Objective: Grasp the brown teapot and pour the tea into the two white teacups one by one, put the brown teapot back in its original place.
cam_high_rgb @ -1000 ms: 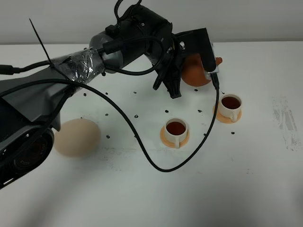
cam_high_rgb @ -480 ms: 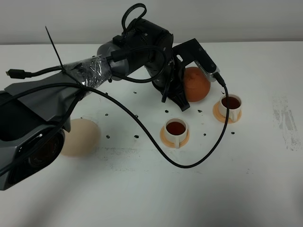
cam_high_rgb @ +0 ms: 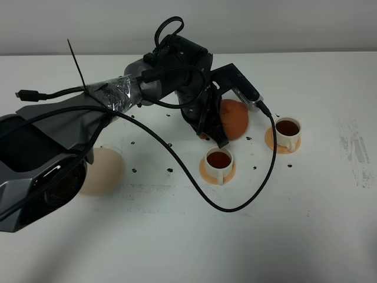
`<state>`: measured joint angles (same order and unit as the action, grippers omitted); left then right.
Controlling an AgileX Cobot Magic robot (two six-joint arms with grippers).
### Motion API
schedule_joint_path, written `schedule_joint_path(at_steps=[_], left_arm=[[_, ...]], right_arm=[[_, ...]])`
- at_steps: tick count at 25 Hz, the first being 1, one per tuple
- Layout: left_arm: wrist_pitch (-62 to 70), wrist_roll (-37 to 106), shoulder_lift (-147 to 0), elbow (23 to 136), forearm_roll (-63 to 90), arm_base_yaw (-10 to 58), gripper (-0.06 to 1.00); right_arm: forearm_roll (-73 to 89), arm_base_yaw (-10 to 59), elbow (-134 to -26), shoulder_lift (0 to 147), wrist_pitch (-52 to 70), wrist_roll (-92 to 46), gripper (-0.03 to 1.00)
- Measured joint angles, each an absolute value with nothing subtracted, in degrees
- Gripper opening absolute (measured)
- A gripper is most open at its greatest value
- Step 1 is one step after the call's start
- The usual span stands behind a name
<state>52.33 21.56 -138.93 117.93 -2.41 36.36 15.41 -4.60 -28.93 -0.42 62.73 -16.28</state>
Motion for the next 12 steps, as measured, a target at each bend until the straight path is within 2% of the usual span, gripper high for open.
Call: schedule_joint_path(at_steps=[7, 12], left_arm=[[56.36, 20.53, -131.57, 116.36, -5.21, 36.32, 0.12], [53.50, 20.32, -123.61, 105.64, -5.43, 36.29, 0.12]], right_arm=[[15.41, -4.60, -28.93, -0.42, 62.73, -16.28, 0.22], [15.41, -4.60, -28.93, -0.42, 62.73, -16.28, 0.22]])
